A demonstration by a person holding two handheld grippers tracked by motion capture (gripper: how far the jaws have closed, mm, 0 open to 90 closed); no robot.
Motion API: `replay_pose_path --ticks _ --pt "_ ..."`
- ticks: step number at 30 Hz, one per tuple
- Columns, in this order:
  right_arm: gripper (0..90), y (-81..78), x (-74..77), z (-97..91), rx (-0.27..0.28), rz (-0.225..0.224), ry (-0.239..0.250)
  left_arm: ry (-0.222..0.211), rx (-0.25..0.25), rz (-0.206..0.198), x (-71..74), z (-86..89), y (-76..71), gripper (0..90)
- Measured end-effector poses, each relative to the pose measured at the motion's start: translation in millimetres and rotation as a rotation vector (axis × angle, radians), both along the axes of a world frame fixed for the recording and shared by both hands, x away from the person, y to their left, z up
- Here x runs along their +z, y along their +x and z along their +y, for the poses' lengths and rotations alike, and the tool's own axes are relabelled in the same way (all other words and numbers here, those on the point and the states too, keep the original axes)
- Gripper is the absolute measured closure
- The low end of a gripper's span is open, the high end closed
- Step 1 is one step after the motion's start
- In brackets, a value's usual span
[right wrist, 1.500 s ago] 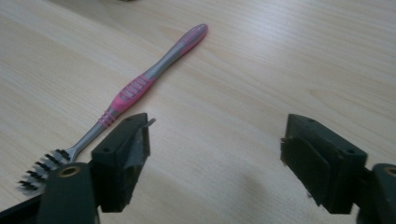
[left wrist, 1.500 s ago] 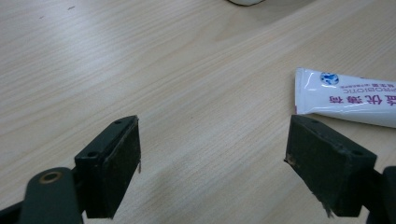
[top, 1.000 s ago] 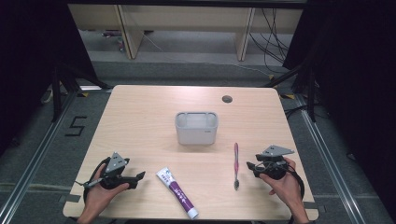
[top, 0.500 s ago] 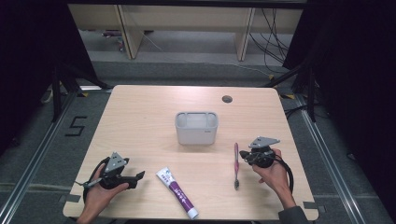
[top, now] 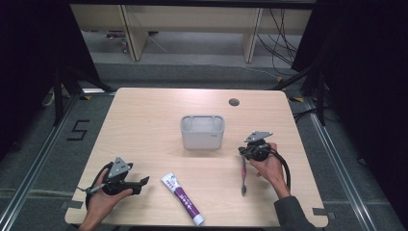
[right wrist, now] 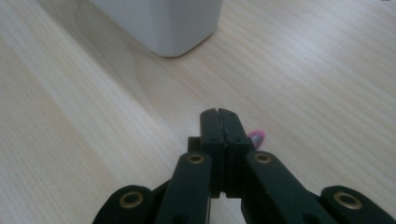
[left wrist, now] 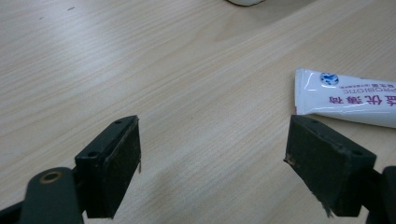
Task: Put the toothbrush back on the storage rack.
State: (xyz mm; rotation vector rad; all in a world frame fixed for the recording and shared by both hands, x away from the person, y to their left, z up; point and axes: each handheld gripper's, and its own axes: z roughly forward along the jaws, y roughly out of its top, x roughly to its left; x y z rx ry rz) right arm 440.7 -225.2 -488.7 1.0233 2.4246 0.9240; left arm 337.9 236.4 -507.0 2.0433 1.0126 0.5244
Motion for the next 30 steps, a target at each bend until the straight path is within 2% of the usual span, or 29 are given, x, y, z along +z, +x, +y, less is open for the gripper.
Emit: replay_pose_path --ticks 1,2,3,4,5,6,7,8,9,12,13,15,16,17,20,21,22,24,25,27,30 --pt "90.0 0.2 0.5 1.1 -0.003 0.021 -0.004 -0.003 -0.003 0.004 -0.3 0.1 0.5 17.9" --pt "90.0 3.3 -1.5 2.2 0.004 0.018 -0.006 -0.004 -0.002 0.004 -0.6 -0.1 0.5 17.9" --pt "90.0 3.8 -1.4 3.0 0.0 0.035 -0.007 -0.013 0.002 0.0 -1.5 -0.6 0.4 17.9" --pt "90.0 6.8 -4.1 3.6 0.011 -0.003 -0.008 -0.006 -0.003 0.004 -1.3 -0.2 0.4 17.9" --pt "90.0 7.7 -5.1 4.9 0.001 0.022 -0.011 -0.007 -0.001 0.003 -1.5 -0.5 0.5 17.9" --pt "90.0 7.7 -5.1 4.9 0.001 0.022 -0.011 -0.007 -0.001 0.003 -1.5 -0.5 0.5 17.9" --pt "90.0 7.6 -5.5 5.1 -0.01 0.041 -0.004 -0.006 -0.002 0.004 -1.3 -0.5 0.4 17.9" --pt "90.0 10.3 -7.0 3.4 0.001 0.016 -0.017 -0.002 -0.005 0.005 -1.1 -0.2 0.3 17.9" --pt "90.0 9.5 -6.3 0.8 -0.012 0.06 -0.028 -0.002 -0.005 0.005 -1.0 -0.2 0.2 17.9" --pt "90.0 9.2 -8.1 -1.6 -0.028 0.05 -0.018 -0.003 -0.004 0.007 -1.3 -0.4 0.3 17.9" --pt "90.0 11.4 -7.9 -7.1 -0.008 0.009 -0.021 0.002 -0.006 0.008 -1.3 -0.4 0.3 17.9" --pt "90.0 11.1 -6.9 -9.3 -0.004 0.014 -0.025 -0.005 0.002 0.01 -1.7 -1.8 -0.1 17.9" --pt "90.0 7.2 -6.2 -10.4 -0.043 0.042 -0.006 0.007 0.001 0.007 -1.6 -1.3 0.0 17.9" --pt "90.0 4.4 -2.9 -17.0 -0.051 0.084 -0.017 -0.009 -0.004 0.004 -2.3 -2.2 -0.4 17.9" --pt "90.0 1.9 -4.2 -22.4 -0.062 0.067 -0.007 -0.004 -0.008 0.005 -1.8 -2.0 0.0 17.9" --pt "90.0 0.6 -3.0 -24.7 -0.059 0.083 -0.017 -0.002 -0.007 0.007 -1.5 -1.9 0.2 17.9" --pt "90.0 -1.4 -4.0 -27.5 -0.066 0.074 -0.007 -0.005 -0.002 0.006 -1.6 -1.9 0.4 17.9" --pt "90.0 -6.6 -2.3 -30.5 -0.087 0.106 0.0 -0.005 -0.004 0.011 -1.3 -1.9 -0.3 17.9" --pt "90.0 -9.1 -1.5 -38.2 -0.078 0.093 -0.02 -0.004 -0.003 0.008 -1.5 -2.1 -0.4 17.9" --pt "90.0 -10.5 -3.2 -39.4 -0.089 0.078 -0.007 -0.001 -0.006 0.006 -1.2 -2.0 -0.1 17.9" --pt "90.0 -17.2 -2.4 -47.4 -0.091 0.101 -0.015 0.003 -0.013 0.01 -1.6 -1.8 0.3 17.9"
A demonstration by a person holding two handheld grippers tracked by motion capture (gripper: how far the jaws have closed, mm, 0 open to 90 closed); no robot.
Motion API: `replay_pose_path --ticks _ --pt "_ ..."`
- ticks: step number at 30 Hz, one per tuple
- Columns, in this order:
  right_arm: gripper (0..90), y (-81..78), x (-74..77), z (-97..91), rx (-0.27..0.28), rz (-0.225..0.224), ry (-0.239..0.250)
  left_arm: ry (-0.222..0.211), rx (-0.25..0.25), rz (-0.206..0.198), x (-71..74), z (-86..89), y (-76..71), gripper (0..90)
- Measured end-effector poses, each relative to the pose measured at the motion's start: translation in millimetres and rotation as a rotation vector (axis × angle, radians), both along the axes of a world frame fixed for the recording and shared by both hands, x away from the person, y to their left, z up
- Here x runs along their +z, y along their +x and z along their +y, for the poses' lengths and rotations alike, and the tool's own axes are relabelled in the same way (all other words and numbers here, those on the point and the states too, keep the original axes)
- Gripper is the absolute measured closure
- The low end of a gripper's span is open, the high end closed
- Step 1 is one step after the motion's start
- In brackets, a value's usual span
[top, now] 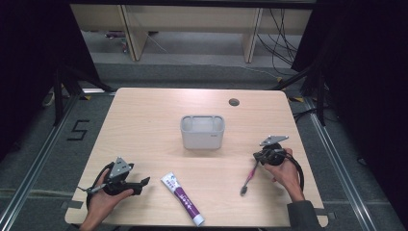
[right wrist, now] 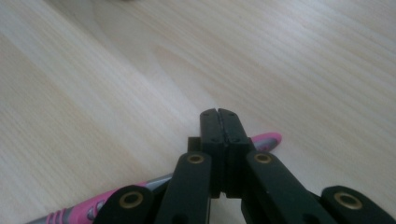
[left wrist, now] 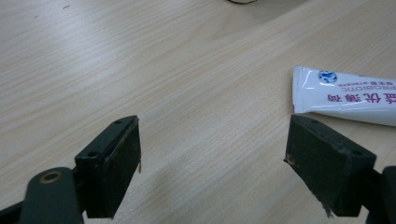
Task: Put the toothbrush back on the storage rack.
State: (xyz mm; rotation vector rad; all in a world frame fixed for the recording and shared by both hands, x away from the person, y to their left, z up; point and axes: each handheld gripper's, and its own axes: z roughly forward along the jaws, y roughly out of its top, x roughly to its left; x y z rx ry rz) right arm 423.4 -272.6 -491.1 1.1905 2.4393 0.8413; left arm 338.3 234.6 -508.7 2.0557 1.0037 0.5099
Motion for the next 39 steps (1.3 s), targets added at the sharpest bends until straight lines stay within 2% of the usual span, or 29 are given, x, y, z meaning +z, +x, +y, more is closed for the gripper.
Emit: replay_pose_path --ticks 1,2,8,9,11,12,13,14,16,18,19,20,21,22,23,24,25,26,28,29,30,31,32,34,35,36,37,38,39 --pt "90.0 -3.4 0.5 -3.0 -0.013 0.027 -0.003 0.002 0.001 0.0 -0.1 -0.1 -0.1 17.9" --pt "90.0 -5.1 -2.4 -3.6 -0.017 0.011 -0.004 0.002 0.001 -0.001 -0.1 -0.3 -0.2 17.9" --pt "90.0 -13.2 1.0 -15.1 -0.032 0.019 0.0 0.009 0.007 -0.004 -0.4 0.0 0.3 17.9" --pt "90.0 -14.7 2.2 -17.5 -0.029 0.029 -0.011 0.004 0.0 0.0 -0.2 -0.3 -0.3 17.9" --pt "90.0 -23.5 0.9 -21.6 -0.067 0.053 0.016 0.005 0.003 0.0 0.1 -0.8 -0.4 17.9" --pt "90.0 -23.5 0.9 -21.6 -0.067 0.053 0.016 0.005 0.003 0.0 0.1 -0.8 -0.4 17.9" --pt "90.0 -24.7 -1.5 -22.4 -0.073 0.033 0.026 0.004 0.003 0.0 0.2 -1.0 -0.6 17.9" --pt "90.0 -26.6 0.2 -27.0 -0.053 0.035 -0.004 0.004 0.004 0.0 0.2 -1.2 -0.9 17.9" --pt "90.0 -33.1 3.3 -29.7 -0.067 0.062 0.005 0.006 0.005 -0.001 0.4 -1.0 -0.9 17.9" --pt "90.0 -38.8 3.7 -32.3 -0.06 0.056 -0.001 0.003 0.003 0.0 0.1 -0.9 -0.5 17.9" --pt "90.0 -41.4 5.0 -33.0 -0.068 0.073 -0.003 -0.001 0.006 -0.001 -0.4 -1.4 -0.5 17.9" --pt "90.0 -43.8 1.9 -34.6 -0.063 0.051 0.005 0.0 0.005 0.0 -0.4 -1.5 -0.6 17.9" --pt "90.0 -46.9 4.2 -35.8 -0.071 0.086 -0.003 0.002 0.002 0.001 -0.1 -1.5 -0.8 17.9" --pt "90.0 -48.1 -0.5 -36.2 -0.073 0.041 0.016 0.002 0.001 -0.001 0.2 -1.6 -0.8 17.9" --pt "90.0 -51.1 3.7 -37.9 -0.072 0.086 -0.001 0.002 0.001 -0.005 0.3 -1.7 -0.8 17.9" --pt "90.0 -53.6 3.7 -38.3 -0.076 0.086 0.004 0.001 0.002 -0.006 0.4 -1.6 -0.8 17.9" --pt "90.0 -57.5 1.7 -35.6 -0.106 0.079 0.039 0.005 0.004 -0.005 0.6 -1.3 -0.9 17.9" --pt "90.0 -58.4 4.3 -39.6 -0.067 0.085 -0.001 0.006 0.011 -0.002 0.6 -1.6 -1.2 17.9" --pt "90.0 -63.9 5.0 -39.6 -0.076 0.089 0.012 0.005 0.004 0.0 0.3 -0.9 -0.8 17.9" --pt "90.0 -65.6 6.4 -40.9 -0.069 0.102 -0.001 0.003 0.002 0.001 0.2 -1.0 -0.6 17.9" --pt "90.0 -67.9 3.6 -42.2 -0.068 0.078 0.009 -0.002 0.007 -0.002 -0.1 -1.9 -0.6 17.9" --pt "90.0 -71.9 5.3 -41.3 -0.093 0.116 0.024 0.001 0.003 -0.002 0.2 -1.9 -0.8 17.9" --pt "90.0 -72.4 4.9 -44.3 -0.069 0.102 0.005 0.001 -0.002 -0.003 0.2 -1.8 -0.7 17.9" --pt "90.0 -77.1 4.7 -44.4 -0.063 0.11 0.004 0.003 0.0 -0.002 0.1 -2.0 -0.9 17.9" --pt "89.9 -79.0 3.3 -43.6 -0.065 0.099 0.016 0.003 0.0 -0.002 -0.1 -1.9 -1.0 17.9" --pt "89.8 -83.1 3.8 -42.7 -0.064 0.113 0.028 0.0 0.001 -0.002 -0.3 -2.0 -1.0 17.9" --pt "89.7 -84.5 5.0 -44.3 -0.046 0.119 0.005 0.0 0.002 0.0 -0.5 -2.1 -1.1 17.9" --pt "89.6 -86.3 2.4 -44.0 -0.047 0.102 0.018 0.002 0.001 0.001 -0.6 -2.2 -1.1 18.0" --pt "89.6 -88.8 5.0 -44.8 -0.041 0.127 0.002 0.006 -0.001 0.0 -0.5 -2.1 -1.1 18.0"
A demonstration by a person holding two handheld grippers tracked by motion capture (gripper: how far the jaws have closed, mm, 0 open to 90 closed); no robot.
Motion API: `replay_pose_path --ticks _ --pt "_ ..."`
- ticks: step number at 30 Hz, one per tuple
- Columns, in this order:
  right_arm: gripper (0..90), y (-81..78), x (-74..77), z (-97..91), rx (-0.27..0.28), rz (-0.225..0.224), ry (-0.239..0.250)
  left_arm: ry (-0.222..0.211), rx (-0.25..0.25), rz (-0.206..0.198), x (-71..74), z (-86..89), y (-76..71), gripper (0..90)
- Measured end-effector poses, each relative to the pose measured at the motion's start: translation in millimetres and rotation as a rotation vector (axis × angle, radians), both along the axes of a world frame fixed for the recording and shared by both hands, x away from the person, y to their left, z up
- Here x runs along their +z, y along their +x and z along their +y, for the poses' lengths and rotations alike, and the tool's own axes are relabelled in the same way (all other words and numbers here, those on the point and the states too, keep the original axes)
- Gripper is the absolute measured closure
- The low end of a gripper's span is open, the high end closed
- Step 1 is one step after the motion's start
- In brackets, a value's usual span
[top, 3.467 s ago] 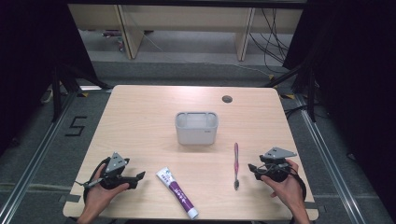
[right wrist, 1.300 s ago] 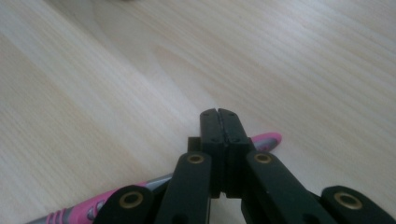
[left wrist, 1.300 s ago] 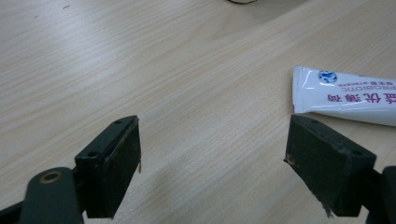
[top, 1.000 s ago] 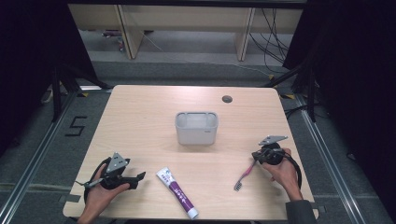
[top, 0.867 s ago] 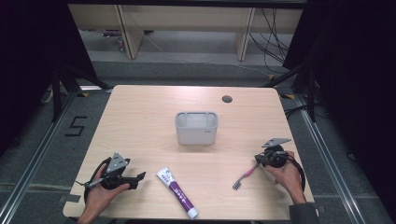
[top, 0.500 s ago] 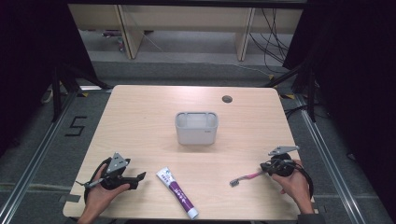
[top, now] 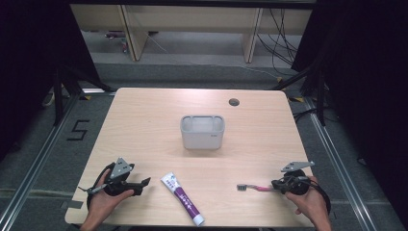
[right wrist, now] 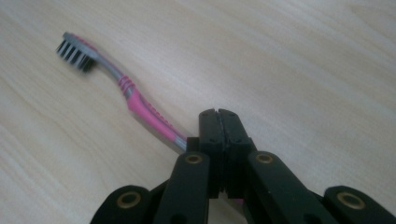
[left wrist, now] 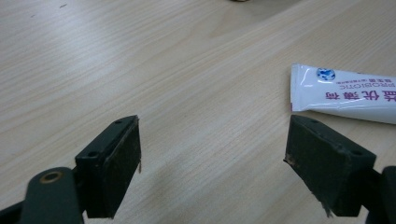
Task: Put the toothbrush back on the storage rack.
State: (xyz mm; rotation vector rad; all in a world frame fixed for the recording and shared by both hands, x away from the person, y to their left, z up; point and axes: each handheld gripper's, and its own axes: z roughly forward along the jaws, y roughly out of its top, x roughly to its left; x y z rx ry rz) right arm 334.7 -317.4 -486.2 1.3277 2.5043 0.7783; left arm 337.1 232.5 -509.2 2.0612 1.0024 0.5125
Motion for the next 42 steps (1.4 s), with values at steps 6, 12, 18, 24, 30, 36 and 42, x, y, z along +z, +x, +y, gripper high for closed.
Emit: replay_pose_path --ticks 6,12,18,24,30,36,42 --pt "89.3 -10.1 0.8 2.7 0.022 0.01 -0.003 0.002 0.003 0.0 -0.2 -0.4 -0.3 18.1" --pt "87.5 -19.8 9.6 9.1 0.06 0.03 -0.036 0.007 0.0 0.004 -0.5 -0.2 0.3 18.1" --pt "76.6 -18.2 15.5 15.6 0.127 -0.036 -0.065 0.005 0.002 0.004 -0.5 -0.3 0.1 18.1" --pt "68.9 -15.6 19.8 23.7 0.198 -0.028 -0.14 0.003 0.001 0.004 -1.0 0.0 0.3 18.1" --pt "67.3 -11.0 21.7 35.0 0.235 0.014 -0.213 0.008 0.0 0.007 -0.6 0.0 0.5 18.1" --pt "67.6 -7.8 22.9 39.8 0.268 0.034 -0.249 -0.001 0.006 0.005 -1.2 0.0 0.8 18.1" --pt "68.5 -6.2 22.5 44.1 0.282 0.064 -0.286 0.01 0.0 0.007 -0.6 0.1 0.7 18.1"
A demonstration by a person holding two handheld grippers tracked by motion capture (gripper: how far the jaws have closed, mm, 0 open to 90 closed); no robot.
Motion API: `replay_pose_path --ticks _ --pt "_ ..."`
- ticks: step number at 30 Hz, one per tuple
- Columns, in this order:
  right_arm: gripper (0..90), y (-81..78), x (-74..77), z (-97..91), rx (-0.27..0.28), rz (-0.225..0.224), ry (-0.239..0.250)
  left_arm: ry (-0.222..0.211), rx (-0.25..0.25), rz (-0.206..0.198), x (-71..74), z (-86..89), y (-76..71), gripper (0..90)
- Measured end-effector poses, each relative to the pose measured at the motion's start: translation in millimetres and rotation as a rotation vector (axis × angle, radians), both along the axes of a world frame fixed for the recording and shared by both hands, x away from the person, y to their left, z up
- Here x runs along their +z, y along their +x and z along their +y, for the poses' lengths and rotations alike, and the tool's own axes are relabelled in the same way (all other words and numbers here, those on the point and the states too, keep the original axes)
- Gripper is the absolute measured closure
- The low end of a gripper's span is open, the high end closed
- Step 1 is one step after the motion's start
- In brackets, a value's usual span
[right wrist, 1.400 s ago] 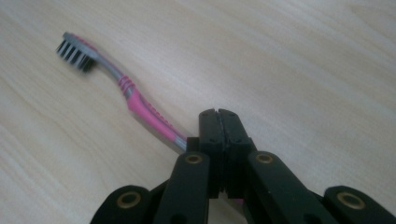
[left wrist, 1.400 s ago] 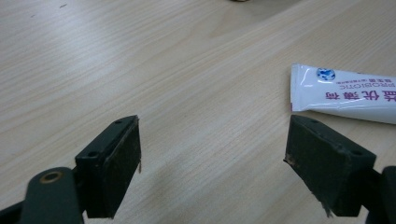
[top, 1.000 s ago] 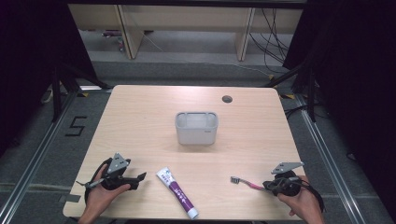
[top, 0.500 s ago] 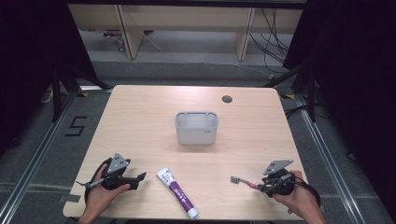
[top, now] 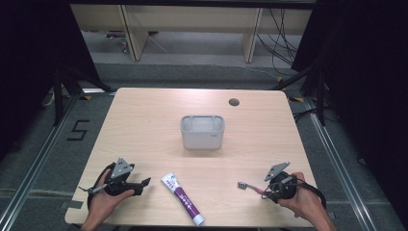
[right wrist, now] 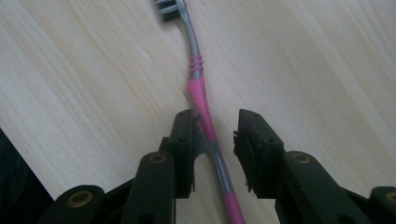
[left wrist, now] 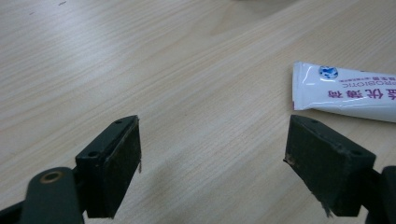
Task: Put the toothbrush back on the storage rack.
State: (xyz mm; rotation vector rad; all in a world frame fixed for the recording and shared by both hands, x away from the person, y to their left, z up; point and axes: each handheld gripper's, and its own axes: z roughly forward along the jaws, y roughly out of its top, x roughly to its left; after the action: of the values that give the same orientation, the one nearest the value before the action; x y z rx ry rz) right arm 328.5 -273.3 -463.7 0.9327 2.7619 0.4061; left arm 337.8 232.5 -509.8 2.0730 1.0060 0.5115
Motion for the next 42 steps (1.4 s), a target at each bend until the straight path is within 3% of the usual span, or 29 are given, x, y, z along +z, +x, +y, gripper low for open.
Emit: replay_pose_path --ticks 1,6,20,22,25,26,35,36,38,40,42 --pt "68.6 1.2 -1.0 0.2 0.019 -0.004 -0.005 -0.002 0.003 0.0 0.0 0.0 -0.2 18.1" --pt "70.2 2.1 -3.9 3.7 0.015 0.023 -0.041 -0.002 -0.001 0.0 -0.1 -0.1 -0.1 18.2" --pt "78.6 9.4 -8.5 14.5 0.042 0.083 -0.085 -0.015 0.015 -0.012 -0.4 -0.4 -0.5 18.2" --pt "79.8 11.8 -8.8 15.5 0.072 0.078 -0.11 -0.014 0.011 -0.011 -0.2 -0.4 -0.5 18.2" --pt "80.8 11.7 -8.9 18.3 0.057 0.089 -0.123 -0.01 0.008 -0.009 0.2 -0.3 -0.9 18.2" --pt "81.2 13.2 -9.5 18.3 0.08 0.09 -0.13 -0.009 0.007 -0.009 0.2 -0.2 -0.9 18.2" --pt "82.6 13.8 -9.6 24.9 0.054 0.133 -0.148 -0.015 0.009 -0.01 0.0 -0.5 -0.5 18.2" --pt "82.6 15.7 -9.9 24.2 0.082 0.12 -0.161 -0.011 0.007 -0.009 -0.2 -0.4 -0.6 18.2" --pt "82.9 14.3 -8.7 27.1 0.047 0.143 -0.174 -0.005 0.003 -0.007 0.0 0.2 -0.5 18.2" --pt "83.2 16.2 -9.0 28.6 0.075 0.141 -0.192 -0.014 0.009 -0.01 -0.2 -0.6 -0.5 18.2" --pt "83.5 15.1 -8.4 31.2 0.053 0.154 -0.221 -0.013 0.007 -0.009 -0.3 -0.4 -0.6 18.2"
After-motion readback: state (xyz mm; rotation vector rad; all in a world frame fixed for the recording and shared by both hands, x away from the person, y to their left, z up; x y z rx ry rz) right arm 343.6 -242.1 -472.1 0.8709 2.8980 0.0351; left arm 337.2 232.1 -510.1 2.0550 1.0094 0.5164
